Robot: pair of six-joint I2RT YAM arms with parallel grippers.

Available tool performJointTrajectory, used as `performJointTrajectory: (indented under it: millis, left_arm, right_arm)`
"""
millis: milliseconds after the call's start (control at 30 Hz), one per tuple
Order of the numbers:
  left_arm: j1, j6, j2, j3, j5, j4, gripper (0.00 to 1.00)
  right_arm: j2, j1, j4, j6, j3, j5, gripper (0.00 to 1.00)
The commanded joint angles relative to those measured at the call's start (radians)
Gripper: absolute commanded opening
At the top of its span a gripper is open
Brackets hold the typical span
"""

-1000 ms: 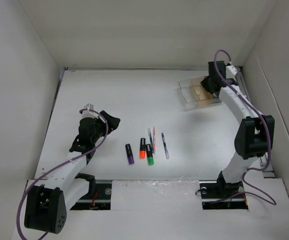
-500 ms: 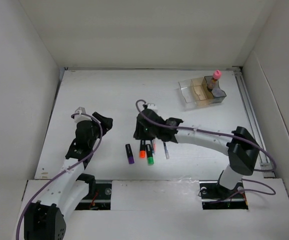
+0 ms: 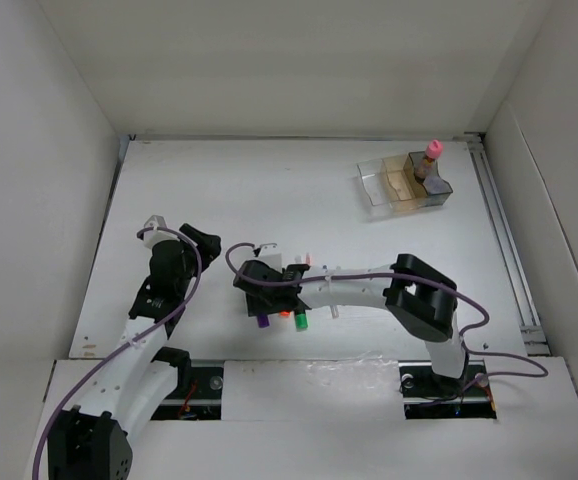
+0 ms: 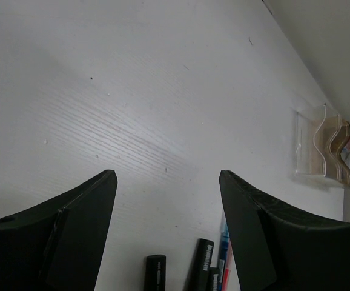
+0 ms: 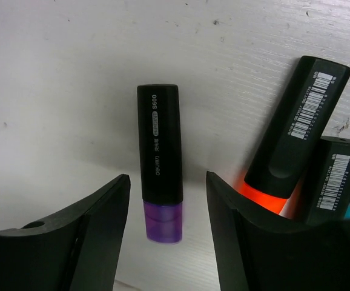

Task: Sort the stationery into containers
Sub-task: Pick up the pen from the center of the board.

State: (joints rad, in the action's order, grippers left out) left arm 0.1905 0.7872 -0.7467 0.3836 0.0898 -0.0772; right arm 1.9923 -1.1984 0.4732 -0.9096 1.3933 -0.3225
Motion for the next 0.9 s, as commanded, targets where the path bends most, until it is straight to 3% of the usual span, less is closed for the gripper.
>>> performJointTrajectory:
  millis: [0,133,367,500,700,867]
  left_arm:
    - [0.006,0.000,0.013,0.029,0.007,-0.024,0.65]
    - [0.006,0.000,0.001,0.038,0.007,-0.024,0.65]
    - [0.006,0.000,0.032,0.014,0.053,-0.004,0.65]
    - [0.006,0.018,0.041,-0.014,0.105,0.031,0.65]
    - [0.006,0.018,0.060,-0.043,0.087,-0.022,0.65]
    - [0.006,-0.017,0.023,-0.054,-0.028,-0.117,0.64]
  right_arm:
    - [0.011,-0.006,0.021,-0.021,0.046,-0.038,0.59]
    - [0.033,-0.015,0.021,-0.041,0.046,-0.047,0.56]
    - [0.082,-0.027,0.042,-0.041,0.069,-0.095,0.37]
    - [0.068,-0.027,0.051,-0.051,0.079,-0.128,0.14]
    - [-0.082,0.003,-0.007,0.000,0.127,-0.162,0.11]
    - [-0.179,0.175,-0.030,0.052,0.150,-0.133,0.11]
